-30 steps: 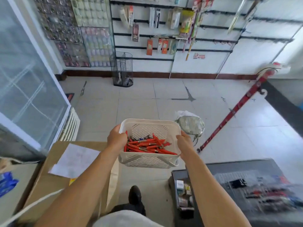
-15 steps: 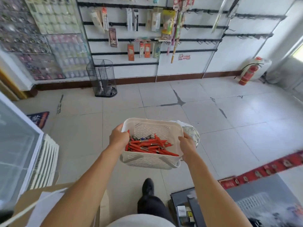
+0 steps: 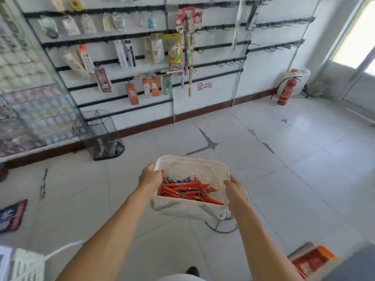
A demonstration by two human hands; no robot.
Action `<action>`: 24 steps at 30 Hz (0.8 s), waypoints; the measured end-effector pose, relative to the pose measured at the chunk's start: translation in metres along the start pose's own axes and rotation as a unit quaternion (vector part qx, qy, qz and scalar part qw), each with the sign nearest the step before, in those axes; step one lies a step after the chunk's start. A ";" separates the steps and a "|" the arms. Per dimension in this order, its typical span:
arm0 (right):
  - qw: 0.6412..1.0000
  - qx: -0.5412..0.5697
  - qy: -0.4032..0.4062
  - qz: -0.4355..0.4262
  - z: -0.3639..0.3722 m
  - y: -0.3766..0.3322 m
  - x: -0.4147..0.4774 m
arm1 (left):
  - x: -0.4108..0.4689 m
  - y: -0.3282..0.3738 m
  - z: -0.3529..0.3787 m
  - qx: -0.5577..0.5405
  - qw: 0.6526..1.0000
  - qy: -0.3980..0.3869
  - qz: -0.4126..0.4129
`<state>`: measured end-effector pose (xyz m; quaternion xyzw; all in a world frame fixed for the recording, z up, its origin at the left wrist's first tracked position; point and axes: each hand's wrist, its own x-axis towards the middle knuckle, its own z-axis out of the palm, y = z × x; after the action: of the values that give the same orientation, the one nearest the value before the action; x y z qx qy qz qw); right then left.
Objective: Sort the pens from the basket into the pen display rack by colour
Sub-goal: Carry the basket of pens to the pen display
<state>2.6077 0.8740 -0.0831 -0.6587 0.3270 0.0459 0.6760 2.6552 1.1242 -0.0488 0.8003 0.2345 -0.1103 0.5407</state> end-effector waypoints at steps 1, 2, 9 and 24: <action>1.000 0.002 0.008 -0.008 -0.002 -0.004 0.014 | 0.014 0.010 0.009 0.005 1.000 -0.001 0.004; 1.000 0.005 0.016 -0.019 -0.005 -0.003 0.031 | 0.028 0.018 0.018 0.007 1.000 -0.001 0.012; 0.992 0.071 0.104 0.010 -0.043 -0.024 0.099 | 0.072 0.090 0.089 0.008 0.996 -0.084 0.042; 0.922 0.173 0.344 0.029 -0.126 -0.079 0.205 | 0.184 0.232 0.284 0.087 0.941 -0.316 0.089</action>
<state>2.7589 0.6728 -0.1079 -0.4972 0.5615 -0.2214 0.6233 2.9516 0.8395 -0.0503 0.7858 -0.0307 -0.3289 0.5229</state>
